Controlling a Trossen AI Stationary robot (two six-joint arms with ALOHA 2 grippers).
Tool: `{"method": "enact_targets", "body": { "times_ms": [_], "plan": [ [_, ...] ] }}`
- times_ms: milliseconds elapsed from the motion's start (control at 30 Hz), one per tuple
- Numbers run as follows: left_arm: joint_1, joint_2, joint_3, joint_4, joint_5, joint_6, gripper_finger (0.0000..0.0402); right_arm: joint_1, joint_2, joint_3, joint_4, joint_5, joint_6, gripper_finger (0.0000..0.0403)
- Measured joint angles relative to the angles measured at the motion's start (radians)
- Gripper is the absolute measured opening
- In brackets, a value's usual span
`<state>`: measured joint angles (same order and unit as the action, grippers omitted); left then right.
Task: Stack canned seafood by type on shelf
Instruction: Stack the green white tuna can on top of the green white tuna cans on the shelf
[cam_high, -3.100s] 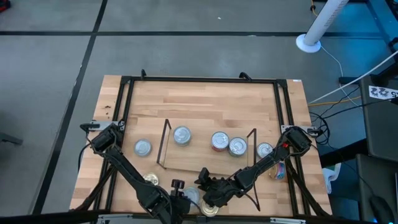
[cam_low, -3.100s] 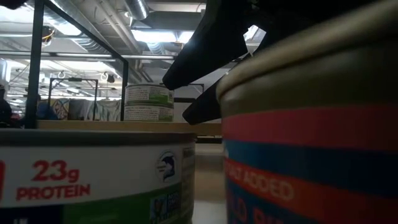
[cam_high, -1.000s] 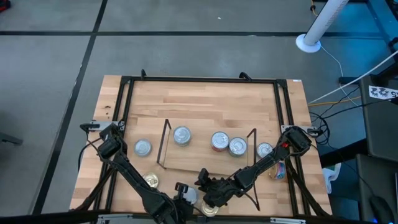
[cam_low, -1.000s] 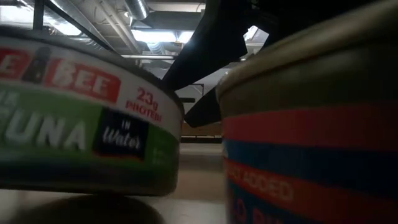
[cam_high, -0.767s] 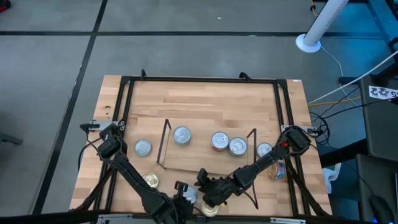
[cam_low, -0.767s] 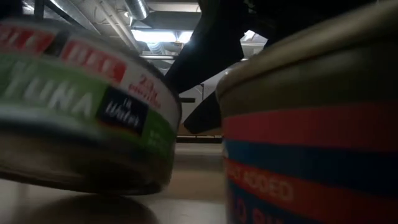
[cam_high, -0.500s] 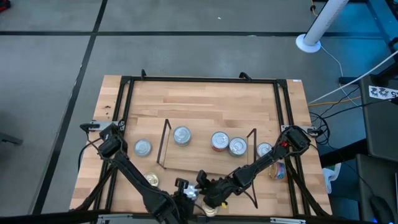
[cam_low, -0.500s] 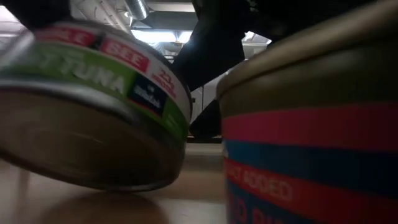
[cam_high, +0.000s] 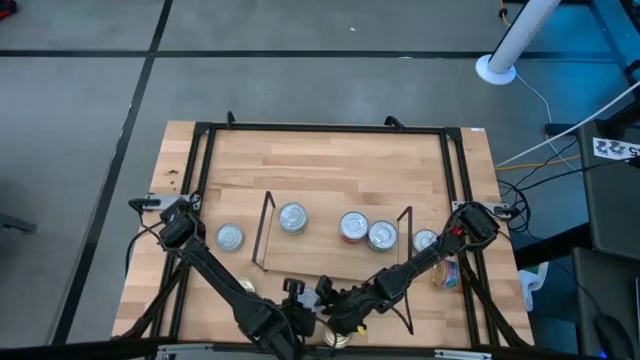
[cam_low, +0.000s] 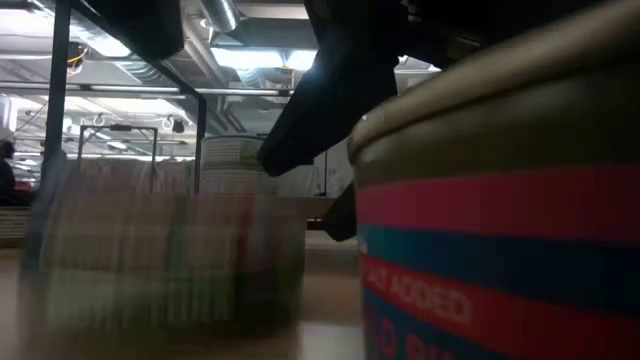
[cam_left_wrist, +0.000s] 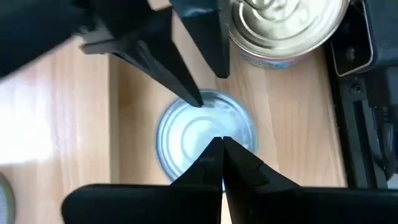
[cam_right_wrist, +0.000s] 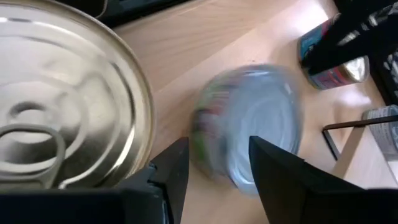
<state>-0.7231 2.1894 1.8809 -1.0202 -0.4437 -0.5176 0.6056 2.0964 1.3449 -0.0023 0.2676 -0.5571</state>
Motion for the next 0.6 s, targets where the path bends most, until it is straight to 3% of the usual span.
{"method": "enact_targets", "body": {
  "times_ms": [167, 400, 600],
  "plan": [
    [0.0, -0.006, 0.0, -0.015, -0.007, -0.001, 0.0, 0.0, 0.0, 0.0, 0.001, 0.011, 0.0, 0.0168],
    [-0.003, -0.006, 0.0, -0.014, 0.058, -0.056, 0.0004, 0.0, 0.0, 0.0, 0.001, 0.036, 0.001, 0.0168],
    [-0.002, 0.001, -0.04, 0.039, 0.111, -0.161, 0.0046, 0.0, 0.0, 0.0, 0.0, 0.037, 0.011, 0.0168]
  ]
}}
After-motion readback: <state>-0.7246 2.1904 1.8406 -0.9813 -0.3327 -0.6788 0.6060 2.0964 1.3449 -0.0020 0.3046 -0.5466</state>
